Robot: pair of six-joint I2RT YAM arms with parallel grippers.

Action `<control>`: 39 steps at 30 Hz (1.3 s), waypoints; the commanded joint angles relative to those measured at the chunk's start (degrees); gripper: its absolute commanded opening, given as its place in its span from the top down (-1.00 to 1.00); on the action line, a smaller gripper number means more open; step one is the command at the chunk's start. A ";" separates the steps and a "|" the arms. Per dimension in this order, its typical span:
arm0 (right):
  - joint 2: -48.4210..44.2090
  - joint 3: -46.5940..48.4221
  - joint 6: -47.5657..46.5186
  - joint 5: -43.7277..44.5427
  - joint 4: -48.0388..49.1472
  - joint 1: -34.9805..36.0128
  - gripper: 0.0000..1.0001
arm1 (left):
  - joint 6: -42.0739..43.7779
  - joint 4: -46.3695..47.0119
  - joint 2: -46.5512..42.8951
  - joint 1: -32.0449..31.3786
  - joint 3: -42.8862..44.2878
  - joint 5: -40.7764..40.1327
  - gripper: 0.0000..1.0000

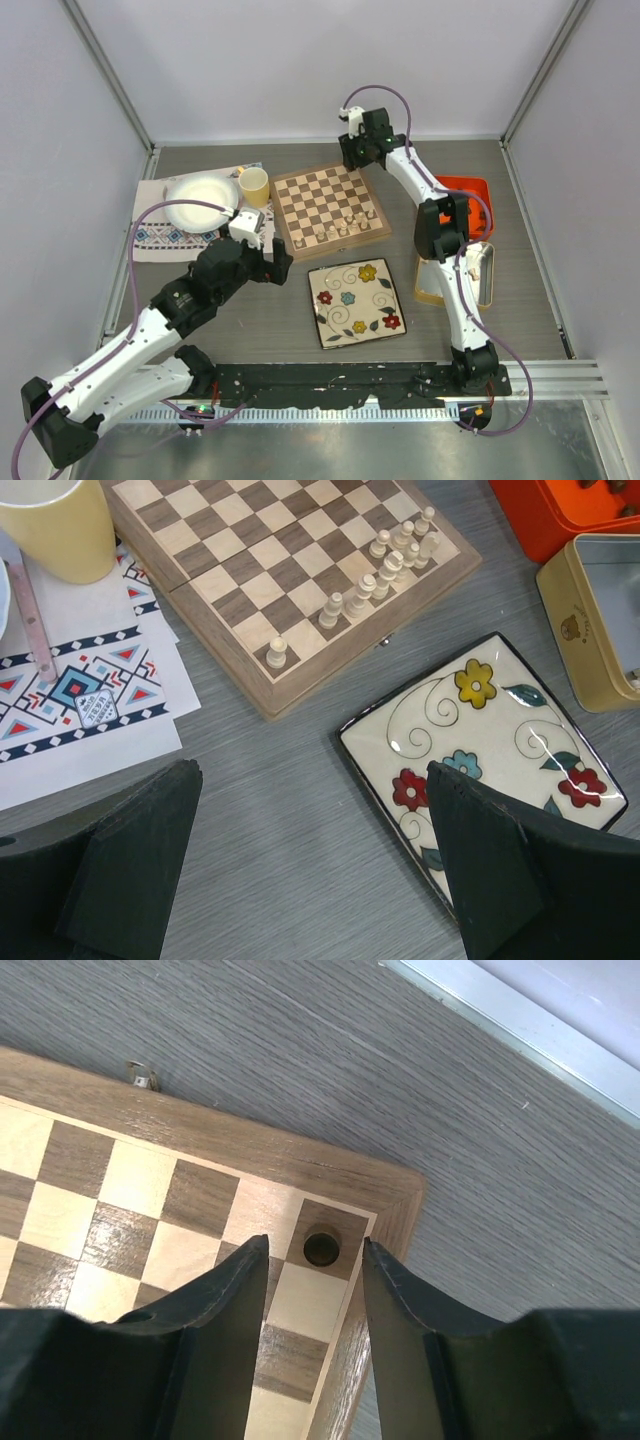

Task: Set up the chess pieces on the board

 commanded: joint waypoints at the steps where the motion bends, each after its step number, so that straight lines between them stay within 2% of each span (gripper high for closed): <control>1: -9.04 -0.21 -0.58 -0.69 0.87 0.07 0.02 | -0.59 1.74 -1.24 0.51 0.97 0.53 -0.99; 6: -17.82 -6.27 -0.40 -3.76 1.04 -0.99 -0.02 | -1.47 2.18 -2.56 0.42 1.24 0.71 -0.99; 15: -40.91 -31.38 -4.80 -9.82 2.27 -5.64 -0.16 | -1.91 3.59 -5.46 1.04 1.24 2.02 -0.99; 17: -44.01 -35.01 -2.61 -12.01 2.80 -8.89 -0.22 | -1.91 4.02 -5.46 1.74 1.33 2.72 -0.99; 21: -49.82 -43.17 1.53 -23.50 2.80 -16.96 -0.25 | -2.26 4.81 -5.37 4.81 2.03 6.76 -0.99; 25: -54.73 -49.43 1.97 -28.37 2.80 -24.79 -0.29 | -3.23 4.82 -4.93 12.35 2.99 13.26 -0.99; 29: -59.22 -55.67 -0.13 -27.76 2.97 -30.07 -0.29 | -4.02 4.03 -3.71 19.74 4.57 22.39 -0.99; 33: -62.39 -61.64 -2.68 -24.95 2.97 -33.76 -0.29 | -2.71 -0.61 -1.86 25.90 7.73 26.97 -0.99; 39: -60.57 -63.42 -10.93 -16.87 -2.91 -34.83 -0.28 | 7.04 -6.69 -2.73 26.88 8.27 22.25 -0.99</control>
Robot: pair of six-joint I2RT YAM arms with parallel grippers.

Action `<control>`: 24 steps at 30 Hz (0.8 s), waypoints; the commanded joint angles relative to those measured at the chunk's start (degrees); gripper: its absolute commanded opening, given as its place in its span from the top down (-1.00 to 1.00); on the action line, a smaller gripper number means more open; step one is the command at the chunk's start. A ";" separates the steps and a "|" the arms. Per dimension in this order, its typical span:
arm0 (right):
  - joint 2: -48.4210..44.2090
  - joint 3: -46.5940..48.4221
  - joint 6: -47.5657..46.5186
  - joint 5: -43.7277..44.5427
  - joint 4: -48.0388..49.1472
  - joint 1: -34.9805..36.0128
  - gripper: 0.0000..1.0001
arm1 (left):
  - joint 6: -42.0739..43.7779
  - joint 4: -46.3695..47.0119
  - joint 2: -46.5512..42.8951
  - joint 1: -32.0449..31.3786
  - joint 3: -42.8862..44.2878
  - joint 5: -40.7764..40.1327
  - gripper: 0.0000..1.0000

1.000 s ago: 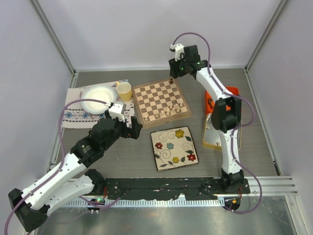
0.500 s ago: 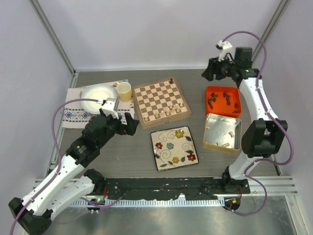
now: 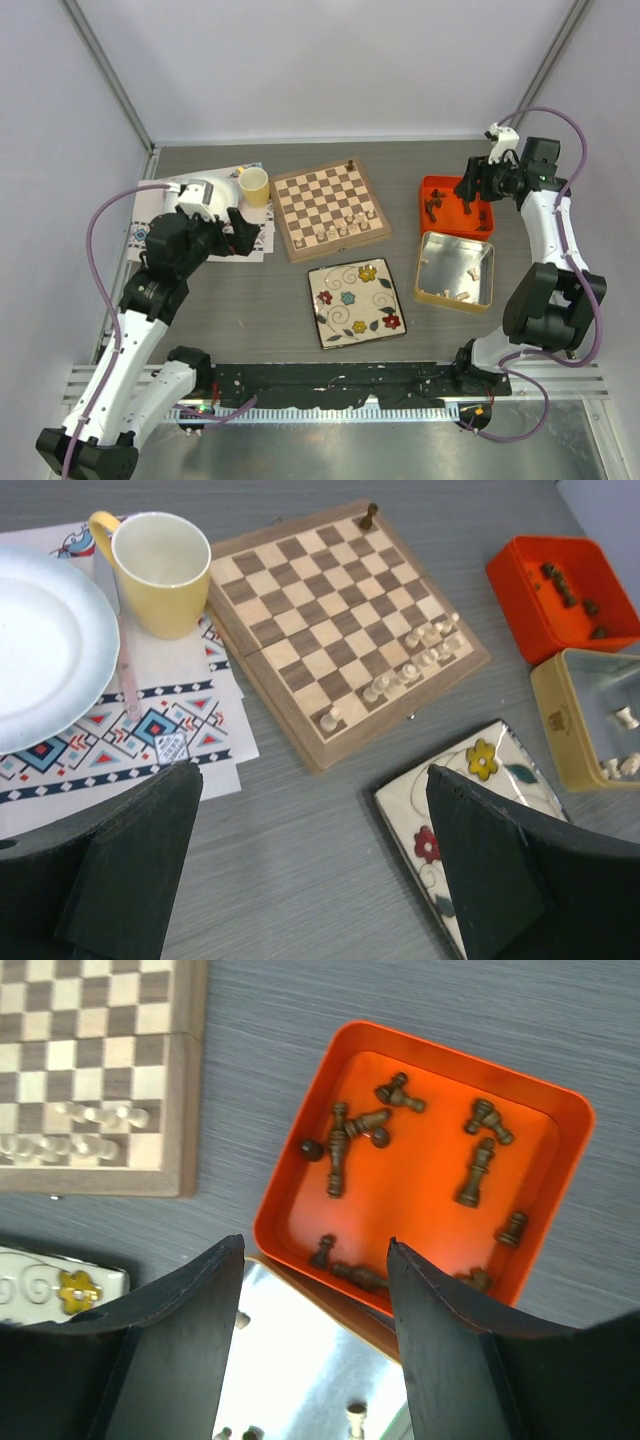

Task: Set up the chess pieces on the board

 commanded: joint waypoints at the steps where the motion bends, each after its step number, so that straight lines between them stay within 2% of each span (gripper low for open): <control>1: 0.56 -0.09 -8.67 6.54 -4.50 -0.36 -0.27 | 7.48 -4.38 -1.14 0.30 0.88 -0.73 -0.99; 5: 4.77 0.61 -11.49 10.50 -6.01 -0.36 -0.21 | 10.04 -4.56 -1.32 0.30 -0.52 -1.26 -0.99; 9: 10.57 4.11 -10.97 13.93 -6.10 -0.36 -0.01 | 10.30 -1.67 -2.37 0.30 -3.25 -0.83 -0.99; 14: 19.87 9.92 -9.65 18.76 -5.58 0.61 0.13 | 11.27 -0.60 -2.90 0.30 -6.24 -1.35 -0.99; 24: 30.61 19.94 -5.52 26.77 -2.14 3.86 0.15 | 11.54 -0.69 -3.51 0.30 -6.94 -2.14 -0.99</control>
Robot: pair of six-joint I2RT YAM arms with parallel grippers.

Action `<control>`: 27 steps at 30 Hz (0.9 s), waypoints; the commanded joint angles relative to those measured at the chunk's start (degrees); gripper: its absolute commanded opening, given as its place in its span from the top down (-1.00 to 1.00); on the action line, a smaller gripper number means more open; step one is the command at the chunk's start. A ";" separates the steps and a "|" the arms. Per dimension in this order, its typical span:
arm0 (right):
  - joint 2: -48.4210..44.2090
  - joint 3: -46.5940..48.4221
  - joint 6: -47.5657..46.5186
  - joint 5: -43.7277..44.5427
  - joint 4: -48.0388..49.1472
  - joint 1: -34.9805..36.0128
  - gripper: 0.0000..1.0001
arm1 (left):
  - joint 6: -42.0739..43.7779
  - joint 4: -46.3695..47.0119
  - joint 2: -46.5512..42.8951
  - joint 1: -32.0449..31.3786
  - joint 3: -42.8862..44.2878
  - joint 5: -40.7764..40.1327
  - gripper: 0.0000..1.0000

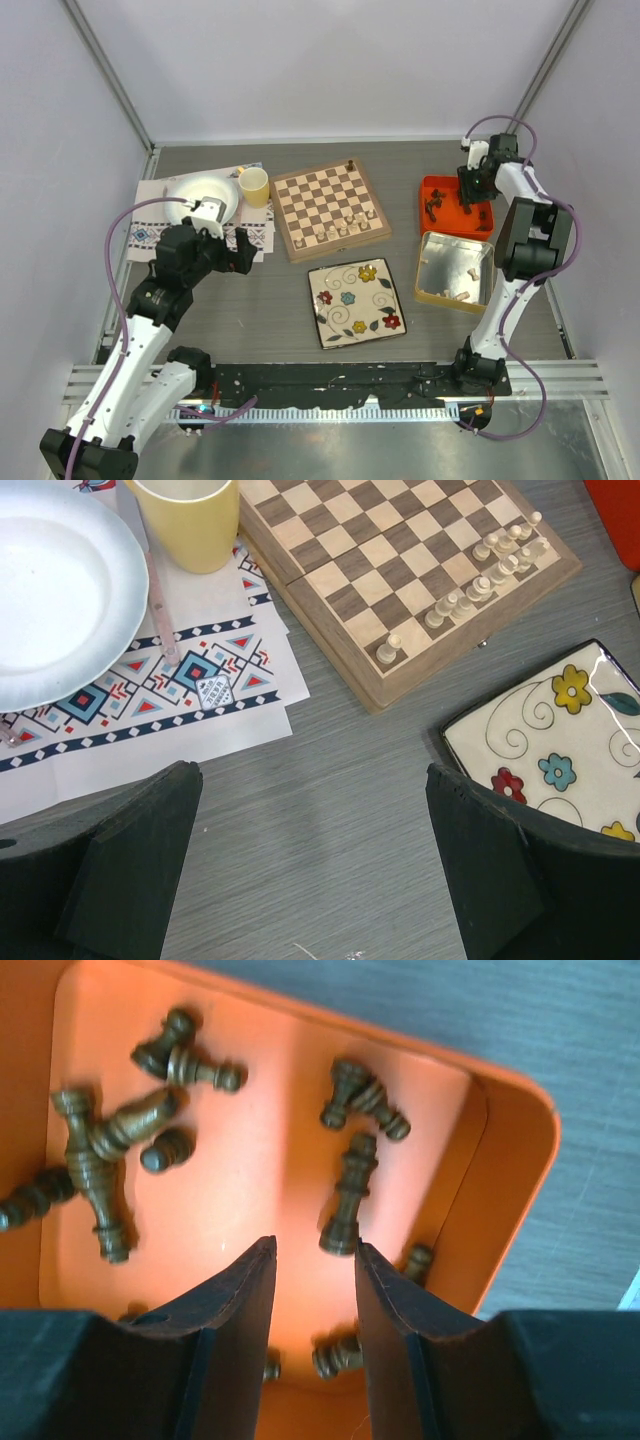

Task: Set up the chess pieces on the board

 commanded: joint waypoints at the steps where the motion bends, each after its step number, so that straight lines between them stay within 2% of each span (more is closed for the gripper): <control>1: 2.66 5.67 2.41 4.52 2.22 1.24 0.16 | 0.98 2.65 -1.33 0.26 -0.45 -0.63 -0.99; 15: 7.76 7.43 2.06 8.30 0.82 1.50 0.31 | 1.07 2.66 -0.54 0.26 -0.36 -0.02 -0.99; 20: 8.65 7.79 1.89 7.42 -0.15 1.50 0.56 | 0.98 2.74 -0.71 0.26 -0.36 0.33 -0.99; 22: 8.39 7.79 1.19 6.98 -0.68 1.50 0.73 | 0.80 2.92 -0.71 0.26 -0.36 0.86 -0.99; 27: 3.56 5.86 -1.10 1.72 -0.15 1.59 0.85 | -1.13 4.06 0.25 0.26 0.25 6.46 -0.99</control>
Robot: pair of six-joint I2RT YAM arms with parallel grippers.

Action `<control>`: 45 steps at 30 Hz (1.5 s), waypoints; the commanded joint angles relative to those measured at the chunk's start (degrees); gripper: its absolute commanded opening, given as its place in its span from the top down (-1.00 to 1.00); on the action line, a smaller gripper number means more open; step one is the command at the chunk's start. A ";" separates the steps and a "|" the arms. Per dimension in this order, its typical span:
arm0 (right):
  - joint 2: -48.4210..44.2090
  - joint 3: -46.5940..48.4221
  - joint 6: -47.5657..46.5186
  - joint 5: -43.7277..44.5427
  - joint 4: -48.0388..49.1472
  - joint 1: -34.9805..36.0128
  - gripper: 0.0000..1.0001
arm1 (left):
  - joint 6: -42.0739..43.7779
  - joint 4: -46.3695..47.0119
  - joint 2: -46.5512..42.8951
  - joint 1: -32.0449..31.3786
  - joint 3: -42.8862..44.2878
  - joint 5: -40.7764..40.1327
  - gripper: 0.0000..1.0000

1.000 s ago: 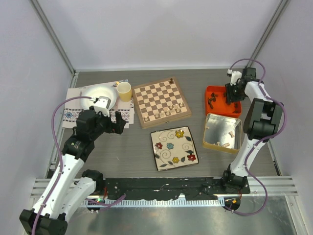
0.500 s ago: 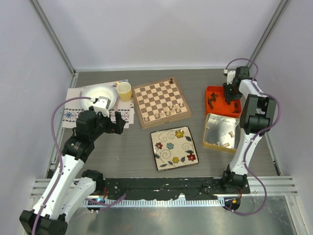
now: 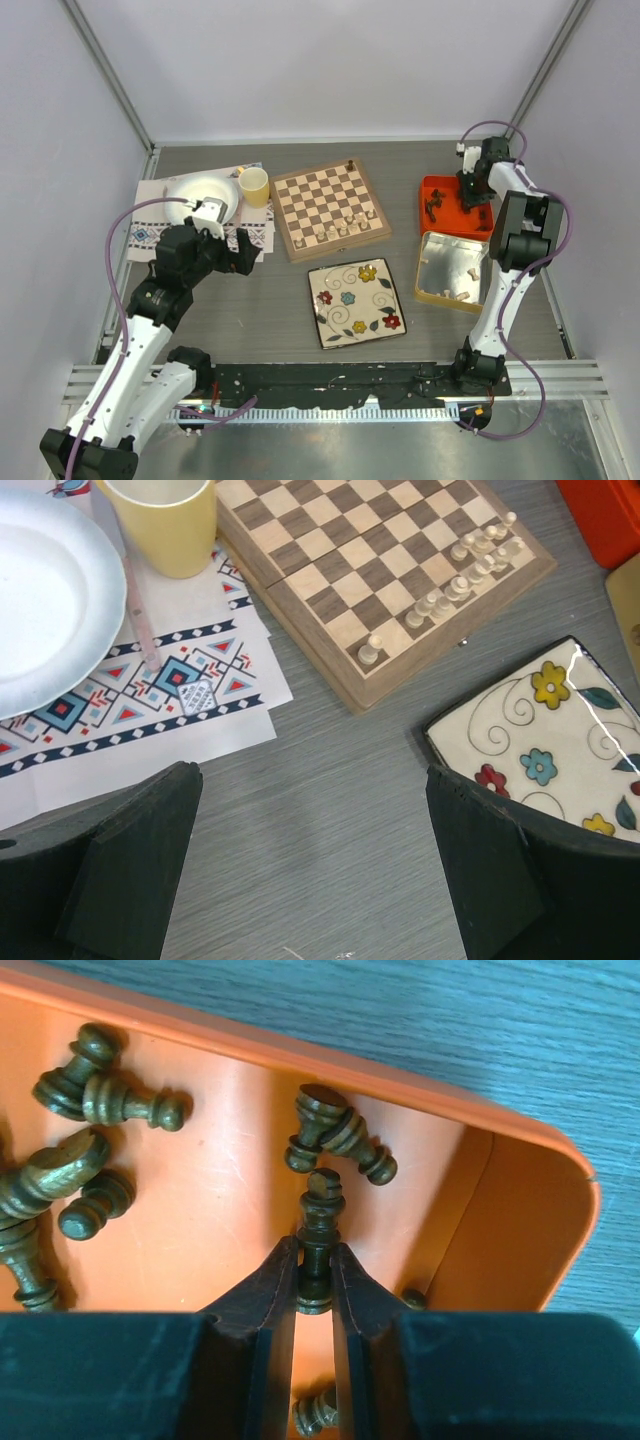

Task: Set up the chess pieces on the board

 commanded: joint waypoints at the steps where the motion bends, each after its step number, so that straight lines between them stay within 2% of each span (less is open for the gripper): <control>1: -5.63 -0.79 -2.76 -5.32 0.09 -0.16 0.85 | -2.13 4.26 1.12 0.26 1.01 6.70 -0.99; 5: -12.12 -4.13 -5.05 -14.52 2.37 -0.25 0.87 | -6.44 6.63 3.32 0.26 3.04 12.67 -0.99; 9: -16.60 -10.00 -9.52 -23.68 5.36 -0.25 0.88 | -13.11 14.44 5.87 0.17 2.78 21.88 -0.99; 15: -20.66 -13.36 -17.34 -33.08 6.34 -0.25 0.90 | -22.17 22.63 12.90 0.08 3.22 29.90 -0.98; 17: -21.54 -13.45 -22.07 -37.04 3.53 -0.25 0.89 | -25.50 27.70 15.27 -0.27 3.13 31.75 -0.97; 21: -24.09 -13.45 -34.29 -51.52 -6.04 0.54 0.89 | -32.10 35.45 20.37 -4.21 4.00 32.73 -0.96; 25: -26.20 -13.36 -45.12 -55.43 -19.82 4.84 0.90 | -37.55 40.29 27.22 -9.31 7.77 29.74 -0.95; 30: -31.20 -16.88 -45.40 -57.19 -21.79 14.22 0.90 | -41.43 42.23 36.63 -15.12 13.40 24.65 -0.89; 33: -33.76 -18.46 -43.64 -58.42 -20.92 18.89 0.90 | -41.17 42.14 41.10 -17.67 16.83 23.50 -0.74; 41: -36.13 -19.95 -38.98 -62.20 -20.04 23.83 0.90 | -36.60 40.56 46.13 -20.75 20.09 25.16 -0.37; 45: -36.31 -20.66 -38.71 -62.29 -19.86 24.54 0.91 | -35.54 39.51 47.27 -21.37 20.27 25.34 -0.26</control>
